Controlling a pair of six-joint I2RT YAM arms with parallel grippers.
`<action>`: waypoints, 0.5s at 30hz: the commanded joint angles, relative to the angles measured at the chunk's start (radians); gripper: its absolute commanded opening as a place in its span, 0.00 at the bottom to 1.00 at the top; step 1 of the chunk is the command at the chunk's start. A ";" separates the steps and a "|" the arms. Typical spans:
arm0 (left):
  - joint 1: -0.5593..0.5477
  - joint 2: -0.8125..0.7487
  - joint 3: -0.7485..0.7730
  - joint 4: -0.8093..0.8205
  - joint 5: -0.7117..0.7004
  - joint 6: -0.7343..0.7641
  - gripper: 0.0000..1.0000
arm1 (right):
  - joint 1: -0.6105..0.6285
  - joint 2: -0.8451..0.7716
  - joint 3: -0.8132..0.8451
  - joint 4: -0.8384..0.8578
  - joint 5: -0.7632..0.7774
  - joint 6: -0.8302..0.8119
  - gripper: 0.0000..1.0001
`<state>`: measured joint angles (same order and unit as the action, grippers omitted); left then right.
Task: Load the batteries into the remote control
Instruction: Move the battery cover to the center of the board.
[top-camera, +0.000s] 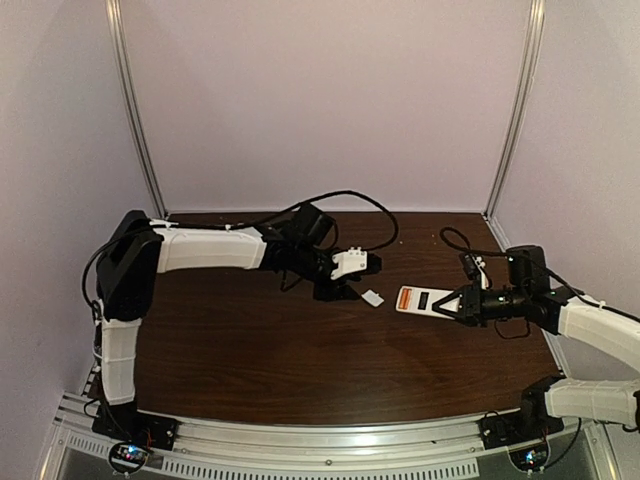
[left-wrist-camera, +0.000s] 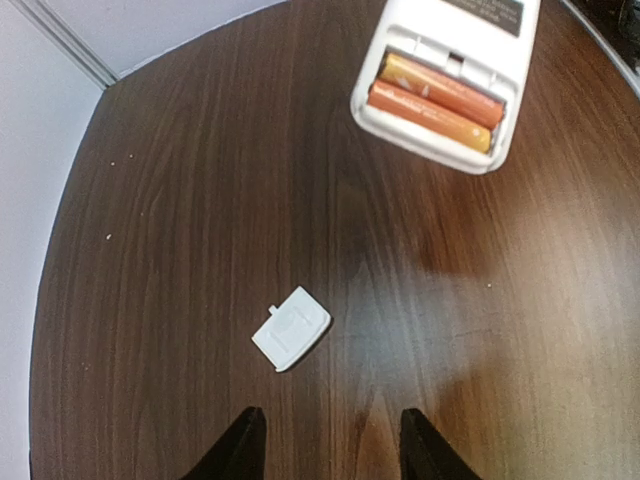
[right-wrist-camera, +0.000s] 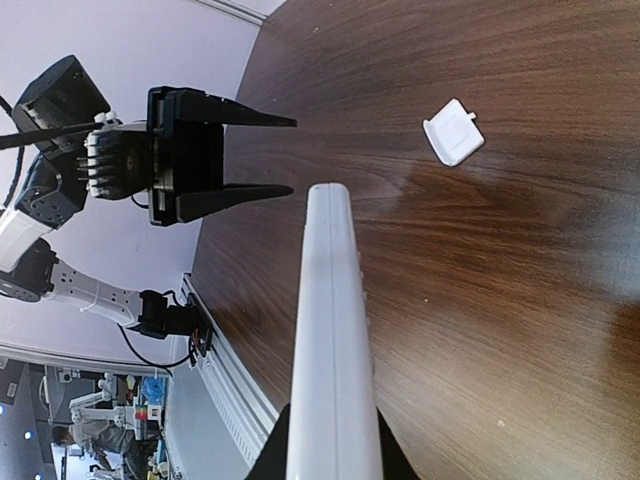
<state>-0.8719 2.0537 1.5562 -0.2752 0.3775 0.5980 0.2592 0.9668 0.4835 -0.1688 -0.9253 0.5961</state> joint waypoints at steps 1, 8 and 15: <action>-0.006 0.116 0.111 -0.052 0.002 0.112 0.45 | -0.027 -0.009 -0.020 -0.046 -0.005 -0.036 0.00; -0.007 0.269 0.256 -0.058 0.046 0.121 0.44 | -0.047 -0.016 -0.029 -0.086 0.013 -0.044 0.00; -0.006 0.394 0.411 -0.125 0.055 0.148 0.44 | -0.056 -0.026 -0.030 -0.124 0.018 -0.064 0.00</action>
<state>-0.8742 2.3970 1.8954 -0.3557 0.4080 0.7128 0.2134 0.9627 0.4644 -0.2695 -0.9173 0.5598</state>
